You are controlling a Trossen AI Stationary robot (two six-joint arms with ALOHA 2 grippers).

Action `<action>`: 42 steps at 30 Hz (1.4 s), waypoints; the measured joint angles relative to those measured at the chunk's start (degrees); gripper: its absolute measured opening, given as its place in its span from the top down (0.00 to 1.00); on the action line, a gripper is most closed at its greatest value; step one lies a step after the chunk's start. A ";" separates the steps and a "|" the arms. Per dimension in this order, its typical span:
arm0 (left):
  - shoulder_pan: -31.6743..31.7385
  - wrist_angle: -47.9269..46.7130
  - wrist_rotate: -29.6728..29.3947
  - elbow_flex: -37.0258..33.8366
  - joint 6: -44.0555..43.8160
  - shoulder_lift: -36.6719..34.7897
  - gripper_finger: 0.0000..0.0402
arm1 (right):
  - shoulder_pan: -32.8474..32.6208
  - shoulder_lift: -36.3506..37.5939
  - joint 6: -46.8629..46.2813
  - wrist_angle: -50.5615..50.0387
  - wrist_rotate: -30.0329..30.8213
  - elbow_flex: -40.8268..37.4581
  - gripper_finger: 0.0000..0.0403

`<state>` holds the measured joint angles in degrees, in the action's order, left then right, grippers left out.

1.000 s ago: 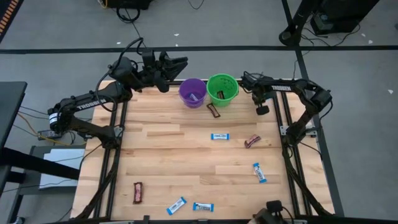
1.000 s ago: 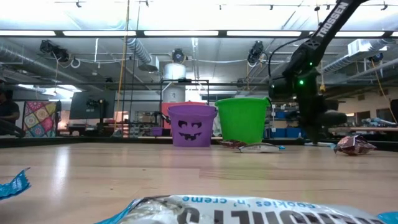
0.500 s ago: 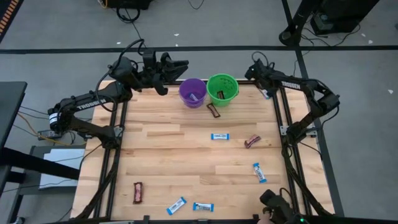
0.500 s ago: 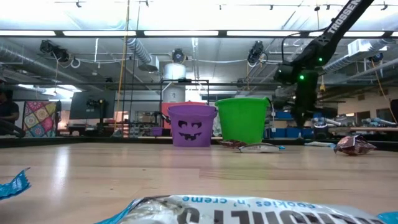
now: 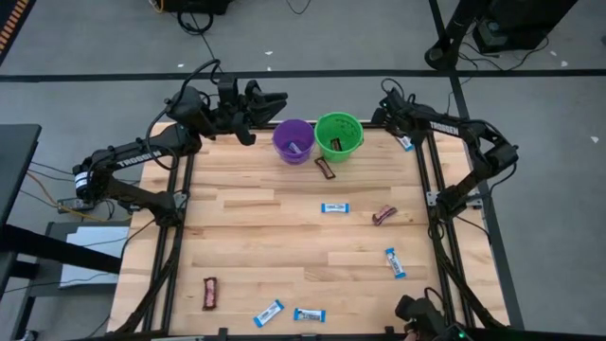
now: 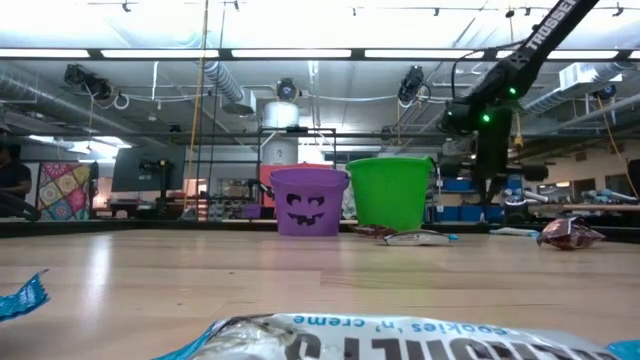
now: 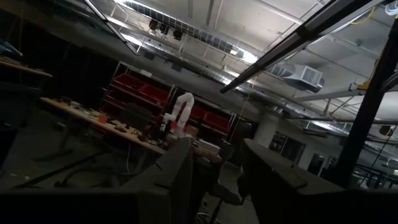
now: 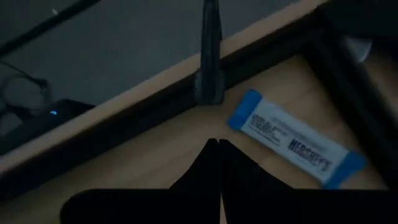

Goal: Sort candy by brand, put in halloween buckets
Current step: Put the white chocolate bar into the purple bucket

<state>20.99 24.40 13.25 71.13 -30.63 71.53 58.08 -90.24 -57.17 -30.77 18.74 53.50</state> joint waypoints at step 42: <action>0.60 1.51 2.46 0.00 -1.09 0.00 0.65 | 4.00 -9.02 -40.55 -12.98 2.16 2.62 0.99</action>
<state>21.59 25.91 15.70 71.13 -31.73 71.53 62.09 -99.25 -97.72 -43.75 20.91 56.12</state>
